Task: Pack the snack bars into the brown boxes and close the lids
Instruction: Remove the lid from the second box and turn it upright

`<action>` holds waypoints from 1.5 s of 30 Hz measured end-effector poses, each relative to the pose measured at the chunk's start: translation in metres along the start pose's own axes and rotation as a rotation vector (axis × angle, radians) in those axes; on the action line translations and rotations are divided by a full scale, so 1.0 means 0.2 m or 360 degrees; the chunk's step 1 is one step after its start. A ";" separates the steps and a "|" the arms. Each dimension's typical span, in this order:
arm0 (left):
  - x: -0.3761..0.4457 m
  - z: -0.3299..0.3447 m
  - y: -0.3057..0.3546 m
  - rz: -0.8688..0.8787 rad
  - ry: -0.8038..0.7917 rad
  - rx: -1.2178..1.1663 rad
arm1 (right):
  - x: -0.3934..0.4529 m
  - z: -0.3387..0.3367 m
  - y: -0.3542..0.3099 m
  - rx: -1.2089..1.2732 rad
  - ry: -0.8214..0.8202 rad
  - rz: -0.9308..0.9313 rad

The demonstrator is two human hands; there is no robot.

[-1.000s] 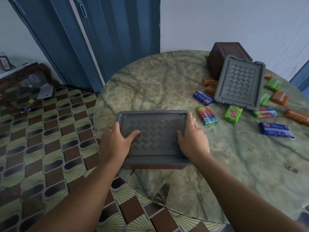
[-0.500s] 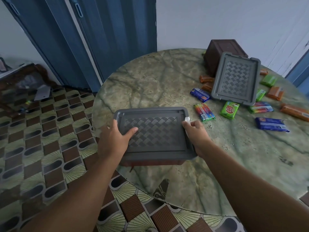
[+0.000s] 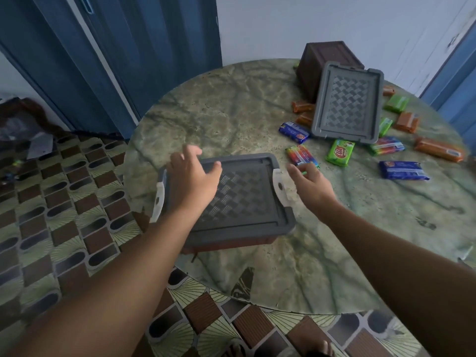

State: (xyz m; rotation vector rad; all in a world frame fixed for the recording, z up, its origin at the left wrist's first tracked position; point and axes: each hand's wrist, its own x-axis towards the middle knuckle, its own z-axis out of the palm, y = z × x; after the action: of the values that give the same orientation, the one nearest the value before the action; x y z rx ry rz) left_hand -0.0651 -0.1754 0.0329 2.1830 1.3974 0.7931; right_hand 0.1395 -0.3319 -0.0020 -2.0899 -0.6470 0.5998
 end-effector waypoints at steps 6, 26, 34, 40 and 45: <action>0.04 0.24 0.46 0.0088 -0.0144 -0.0256 | 0.25 -0.24 0.12 -0.0313 0.0027 -0.0307; 0.10 1.31 1.19 -0.0860 -0.0315 -0.0384 | 1.09 -1.10 0.39 -0.1011 -0.0319 -0.0721; 0.24 1.49 1.25 -0.0826 -0.0491 -0.0335 | 1.29 -1.19 0.36 -0.1124 -0.0263 -0.0708; 0.37 1.68 1.38 -0.0900 -0.0540 -0.0429 | 1.59 -1.28 0.29 -0.1269 -0.0265 -0.0812; 0.49 1.85 1.53 -0.1211 -0.0235 -0.0357 | 1.94 -1.38 0.22 -0.1340 -0.0325 -0.1008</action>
State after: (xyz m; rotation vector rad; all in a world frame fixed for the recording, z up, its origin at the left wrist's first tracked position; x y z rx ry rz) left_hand 0.4190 -0.2277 -0.0292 1.3368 1.7706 0.4553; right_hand 0.6123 -0.2695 0.0365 -2.3563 -1.8329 0.1678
